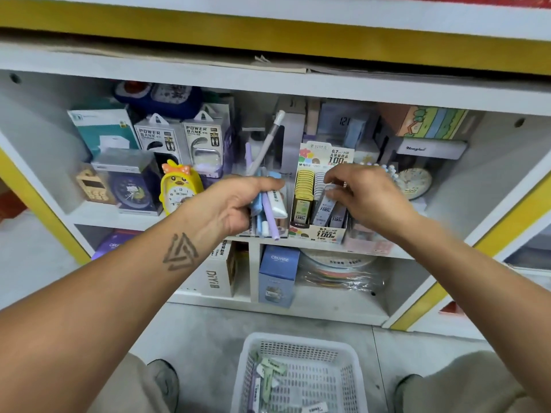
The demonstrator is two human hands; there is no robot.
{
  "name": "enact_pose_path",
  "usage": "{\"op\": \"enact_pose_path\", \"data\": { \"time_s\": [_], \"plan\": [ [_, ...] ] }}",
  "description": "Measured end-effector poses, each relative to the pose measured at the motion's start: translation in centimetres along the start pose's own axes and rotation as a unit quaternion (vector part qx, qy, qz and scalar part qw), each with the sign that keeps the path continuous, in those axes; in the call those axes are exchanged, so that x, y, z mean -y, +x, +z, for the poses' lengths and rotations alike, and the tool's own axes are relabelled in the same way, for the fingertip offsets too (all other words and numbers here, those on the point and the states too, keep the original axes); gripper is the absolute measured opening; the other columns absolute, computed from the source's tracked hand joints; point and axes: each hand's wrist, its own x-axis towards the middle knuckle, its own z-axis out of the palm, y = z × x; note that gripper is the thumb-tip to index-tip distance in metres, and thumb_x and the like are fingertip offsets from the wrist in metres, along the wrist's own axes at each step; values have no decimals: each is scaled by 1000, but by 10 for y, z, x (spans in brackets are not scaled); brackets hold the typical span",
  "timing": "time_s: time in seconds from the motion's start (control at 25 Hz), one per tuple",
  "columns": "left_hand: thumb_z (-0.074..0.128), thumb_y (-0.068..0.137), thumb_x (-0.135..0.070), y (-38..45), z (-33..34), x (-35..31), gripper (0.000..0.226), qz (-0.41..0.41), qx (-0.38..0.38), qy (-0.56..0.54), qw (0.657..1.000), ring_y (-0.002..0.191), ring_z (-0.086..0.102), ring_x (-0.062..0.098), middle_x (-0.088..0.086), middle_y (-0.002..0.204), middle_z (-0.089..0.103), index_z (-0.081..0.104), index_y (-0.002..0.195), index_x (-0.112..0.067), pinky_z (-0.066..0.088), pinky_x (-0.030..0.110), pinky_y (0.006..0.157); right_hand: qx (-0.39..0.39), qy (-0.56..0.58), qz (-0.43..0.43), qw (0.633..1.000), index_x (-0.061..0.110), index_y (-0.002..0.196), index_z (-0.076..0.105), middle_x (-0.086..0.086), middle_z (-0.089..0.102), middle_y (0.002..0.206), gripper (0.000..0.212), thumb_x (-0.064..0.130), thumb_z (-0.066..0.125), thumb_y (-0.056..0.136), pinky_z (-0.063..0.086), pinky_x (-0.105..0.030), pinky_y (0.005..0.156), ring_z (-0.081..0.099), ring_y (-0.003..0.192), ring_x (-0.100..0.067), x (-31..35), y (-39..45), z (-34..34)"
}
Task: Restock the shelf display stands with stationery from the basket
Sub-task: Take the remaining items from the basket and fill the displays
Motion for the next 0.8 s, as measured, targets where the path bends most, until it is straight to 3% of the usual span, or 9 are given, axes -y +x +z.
{"op": "enact_pose_path", "data": {
  "time_s": [0.12, 0.24, 0.32, 0.36, 0.4, 0.48, 0.56, 0.68, 0.8],
  "plan": [
    [74, 84, -10, -2, 0, 4, 42, -9, 1, 11, 1000, 111, 65, 39, 24, 122, 66, 62, 124, -3, 55, 53, 89, 21, -39, -22, 999, 13, 94, 55, -3, 61, 76, 13, 18, 66, 93, 45, -36, 60, 58, 70, -29, 2, -3, 11],
    [77, 81, -11, -3, 0, 7, 46, -2, 7, 5, 1000, 110, 66, 38, 23, 119, 67, 62, 123, -1, 55, 53, 90, 37, -100, -30, 994, 6, 92, 69, -6, 64, 98, 13, 13, 58, 96, 51, -40, 67, 62, 84, -30, 8, -3, 17],
    [79, 78, -10, -4, 1, 7, 45, 7, 11, -3, 1000, 102, 69, 38, 20, 105, 71, 64, 120, 0, 57, 52, 85, 16, -44, 6, 999, 13, 99, 74, -1, 66, 104, 16, 19, 59, 96, 52, -36, 72, 63, 87, -23, 16, -2, 9],
    [80, 77, -10, -5, 1, 7, 44, 14, 13, -5, 1000, 95, 70, 36, 18, 98, 72, 65, 117, 0, 59, 50, 80, 20, 55, 54, 997, 18, 103, 74, 2, 69, 101, 15, 23, 63, 95, 52, -32, 71, 65, 85, -18, 24, 0, 3],
    [80, 76, -10, -6, 3, 6, 43, 24, 18, -7, 1000, 88, 72, 34, 17, 95, 73, 66, 115, 1, 60, 47, 75, 57, 201, 116, 971, 22, 108, 72, 2, 73, 95, 17, 29, 68, 93, 51, -29, 66, 67, 79, -16, 32, 1, -2],
    [80, 76, -10, -10, 6, 6, 40, 45, 29, -12, 999, 79, 73, 32, 19, 94, 74, 68, 112, 4, 61, 43, 65, 177, 447, 198, 854, 19, 116, 63, -12, 76, 89, 36, 32, 78, 86, 53, -28, 56, 72, 73, -23, 50, 1, -7],
    [80, 77, -11, -14, 8, 5, 39, 55, 34, -20, 998, 74, 72, 35, 21, 90, 73, 68, 110, 6, 60, 47, 62, 215, 529, 226, 789, 10, 120, 55, -23, 74, 90, 45, 16, 80, 83, 56, -27, 56, 73, 73, -30, 61, 1, -5],
    [77, 80, -8, -18, 5, 1, 38, 64, 46, -52, 996, 75, 70, 36, 26, 97, 70, 65, 112, 7, 60, 48, 59, 178, 580, 256, 753, 6, 117, 61, -24, 73, 85, 39, -4, 75, 83, 56, -26, 56, 68, 66, -27, 62, 6, -5],
    [77, 79, -7, -18, -2, -2, 29, 78, 44, -58, 994, 61, 67, 23, 20, 89, 71, 67, 103, 5, 54, 28, 49, 157, 598, 276, 736, 7, 114, 72, -15, 69, 75, 30, -6, 67, 86, 47, -20, 46, 58, 55, -16, 53, 10, -4]
  ]
}}
